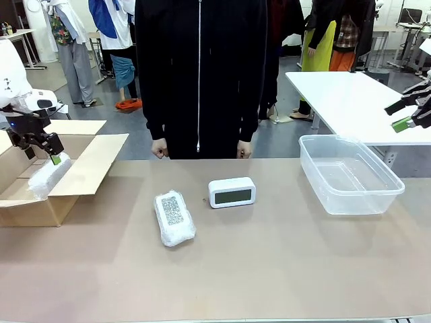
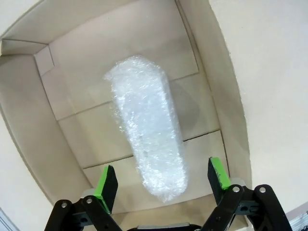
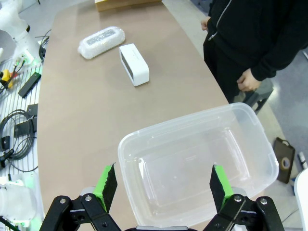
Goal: Separate and place wrapped and unwrapped clocks.
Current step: If the picked Digital clock is wrapped, place it in the Package Box ; if not, place it in the Organizing box.
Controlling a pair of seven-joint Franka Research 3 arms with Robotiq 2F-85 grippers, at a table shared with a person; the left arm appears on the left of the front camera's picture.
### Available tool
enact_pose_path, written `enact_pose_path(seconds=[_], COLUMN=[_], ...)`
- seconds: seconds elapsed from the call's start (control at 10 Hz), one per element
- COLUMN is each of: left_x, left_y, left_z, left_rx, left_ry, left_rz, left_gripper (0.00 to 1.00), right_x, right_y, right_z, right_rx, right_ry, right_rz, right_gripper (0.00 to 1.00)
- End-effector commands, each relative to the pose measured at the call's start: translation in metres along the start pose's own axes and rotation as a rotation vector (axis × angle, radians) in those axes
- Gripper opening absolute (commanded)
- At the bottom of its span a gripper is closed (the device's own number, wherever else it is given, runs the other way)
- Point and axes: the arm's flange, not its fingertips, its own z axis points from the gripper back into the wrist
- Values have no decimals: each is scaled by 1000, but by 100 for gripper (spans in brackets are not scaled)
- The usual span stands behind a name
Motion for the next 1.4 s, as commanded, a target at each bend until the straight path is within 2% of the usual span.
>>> enact_pose_path(seconds=[0.0, 0.7, 0.9, 1.3], left_x=[-5, -17, -18, -18], left_y=[2, -38, -40, -39], left_z=[11, 105, 113, 114], left_rx=[-31, 39, 21, 33], left_ry=[-17, -25, 3, -7], left_rz=[-16, 5, 59, 52], left_gripper=[100, 100, 100, 100], right_x=[1, 1, 1, 1], right_y=[0, 0, 0, 0], right_z=[-2, -2, -2, -2], right_rx=[4, 4, 4, 4], right_ry=[-9, -9, -9, -9], right_rz=[5, 5, 5, 5], right_gripper=[100, 100, 100, 100])
